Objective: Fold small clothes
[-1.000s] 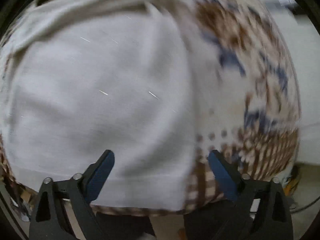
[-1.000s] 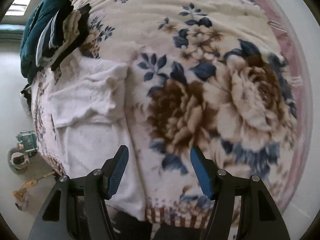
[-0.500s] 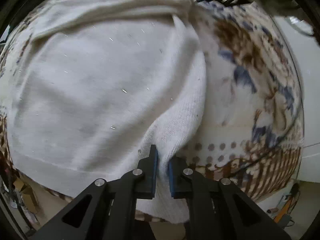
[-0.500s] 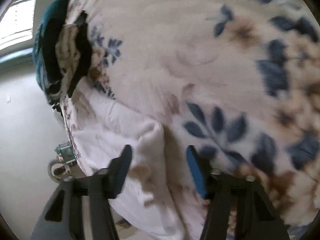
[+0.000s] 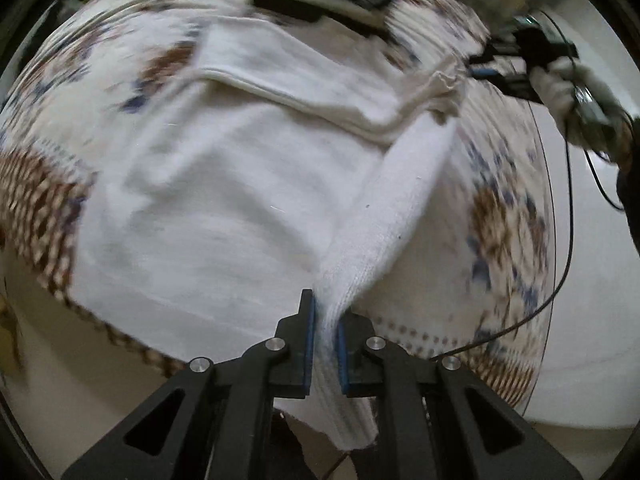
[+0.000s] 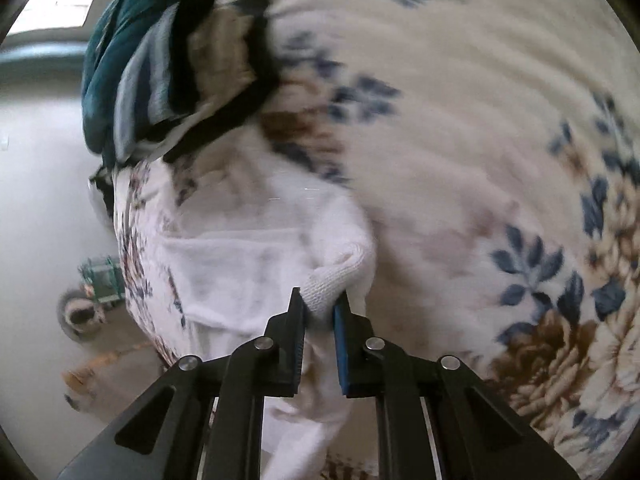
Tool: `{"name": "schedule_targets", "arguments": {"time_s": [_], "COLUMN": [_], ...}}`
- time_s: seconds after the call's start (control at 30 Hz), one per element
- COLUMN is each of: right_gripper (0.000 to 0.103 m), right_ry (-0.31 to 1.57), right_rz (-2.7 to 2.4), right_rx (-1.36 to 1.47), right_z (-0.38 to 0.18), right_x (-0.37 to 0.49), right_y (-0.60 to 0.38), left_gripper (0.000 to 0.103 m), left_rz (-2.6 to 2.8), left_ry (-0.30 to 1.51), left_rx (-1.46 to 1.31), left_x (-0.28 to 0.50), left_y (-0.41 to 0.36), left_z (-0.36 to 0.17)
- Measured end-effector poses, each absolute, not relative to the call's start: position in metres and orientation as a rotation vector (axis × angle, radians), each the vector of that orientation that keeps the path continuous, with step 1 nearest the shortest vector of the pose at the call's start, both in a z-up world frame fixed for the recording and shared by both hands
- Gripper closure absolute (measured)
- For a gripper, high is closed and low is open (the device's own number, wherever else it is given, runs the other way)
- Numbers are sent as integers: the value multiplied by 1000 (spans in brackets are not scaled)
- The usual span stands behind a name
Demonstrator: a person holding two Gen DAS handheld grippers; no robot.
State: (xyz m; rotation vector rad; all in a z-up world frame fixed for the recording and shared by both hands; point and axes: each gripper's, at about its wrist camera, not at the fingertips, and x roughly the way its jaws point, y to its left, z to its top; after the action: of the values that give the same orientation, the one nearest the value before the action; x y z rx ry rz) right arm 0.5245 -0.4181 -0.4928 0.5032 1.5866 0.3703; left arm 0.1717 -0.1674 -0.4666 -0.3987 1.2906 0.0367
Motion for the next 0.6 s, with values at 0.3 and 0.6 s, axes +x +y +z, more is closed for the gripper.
{"name": "schedule_targets", "arguments": {"time_s": [0.3, 0.6], "right_gripper": [90, 91], "right_ry": [1579, 1595], "right_rz": [450, 421], "right_rx": [175, -198], "right_z": [-446, -510], "right_x": [565, 580], "right_y": [-191, 21], "left_gripper": [96, 96], "left_rz": [170, 225], "left_ry": [1234, 1271], "left_rx": [-672, -826], "left_x": [165, 165], "left_y": [-28, 75], "left_z": [-481, -549]}}
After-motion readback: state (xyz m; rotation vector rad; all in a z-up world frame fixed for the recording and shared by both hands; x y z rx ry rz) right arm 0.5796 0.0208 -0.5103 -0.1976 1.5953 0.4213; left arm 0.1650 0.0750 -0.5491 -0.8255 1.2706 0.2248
